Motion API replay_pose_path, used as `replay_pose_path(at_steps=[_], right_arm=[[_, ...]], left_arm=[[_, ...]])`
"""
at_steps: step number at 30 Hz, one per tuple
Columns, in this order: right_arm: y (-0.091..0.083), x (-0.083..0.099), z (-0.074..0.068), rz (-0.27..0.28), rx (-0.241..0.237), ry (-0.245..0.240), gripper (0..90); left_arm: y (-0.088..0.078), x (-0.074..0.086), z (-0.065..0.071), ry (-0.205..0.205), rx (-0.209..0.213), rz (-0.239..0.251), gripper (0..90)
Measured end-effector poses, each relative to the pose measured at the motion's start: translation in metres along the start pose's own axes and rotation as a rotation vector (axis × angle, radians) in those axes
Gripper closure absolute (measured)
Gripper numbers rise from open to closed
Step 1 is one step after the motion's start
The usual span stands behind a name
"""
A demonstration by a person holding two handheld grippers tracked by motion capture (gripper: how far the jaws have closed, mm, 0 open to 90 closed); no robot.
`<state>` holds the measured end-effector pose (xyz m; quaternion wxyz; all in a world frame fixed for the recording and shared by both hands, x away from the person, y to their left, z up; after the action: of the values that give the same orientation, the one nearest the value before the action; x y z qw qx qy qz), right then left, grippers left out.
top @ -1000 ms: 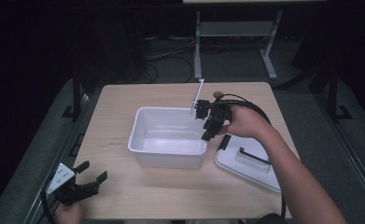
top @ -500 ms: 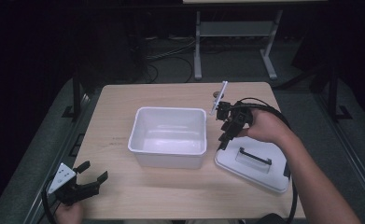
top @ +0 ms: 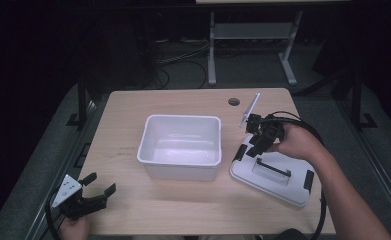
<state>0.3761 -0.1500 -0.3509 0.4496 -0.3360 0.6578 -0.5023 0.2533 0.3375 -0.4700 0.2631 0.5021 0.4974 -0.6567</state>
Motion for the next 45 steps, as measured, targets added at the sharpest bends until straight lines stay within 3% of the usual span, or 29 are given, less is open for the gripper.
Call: replay_pose_path(at_steps=[27,45], right_arm=[[0.041,0.066,0.011,-0.003,-0.021,0.097,50.7],[0.066,0.090,0.015,-0.014,-0.010,0.129,56.1]], left_arm=[[0.000,0.000,0.001,0.005,0.002,-0.005,15.0],[0.001,0.000,0.002,0.004,0.002,-0.006,15.0]])
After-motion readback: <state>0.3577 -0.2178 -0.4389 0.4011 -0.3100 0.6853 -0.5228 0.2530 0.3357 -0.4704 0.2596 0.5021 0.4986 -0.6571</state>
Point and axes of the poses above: each handheld gripper's, and its own axes: y roughly forward along the jaws, x roughly out of its underside, z roughly to its right, the point moved 4 cm from there along y, roughly forward along the jaws, and after that the axes turned 5 degrees about -x, right-handed, at the moved point
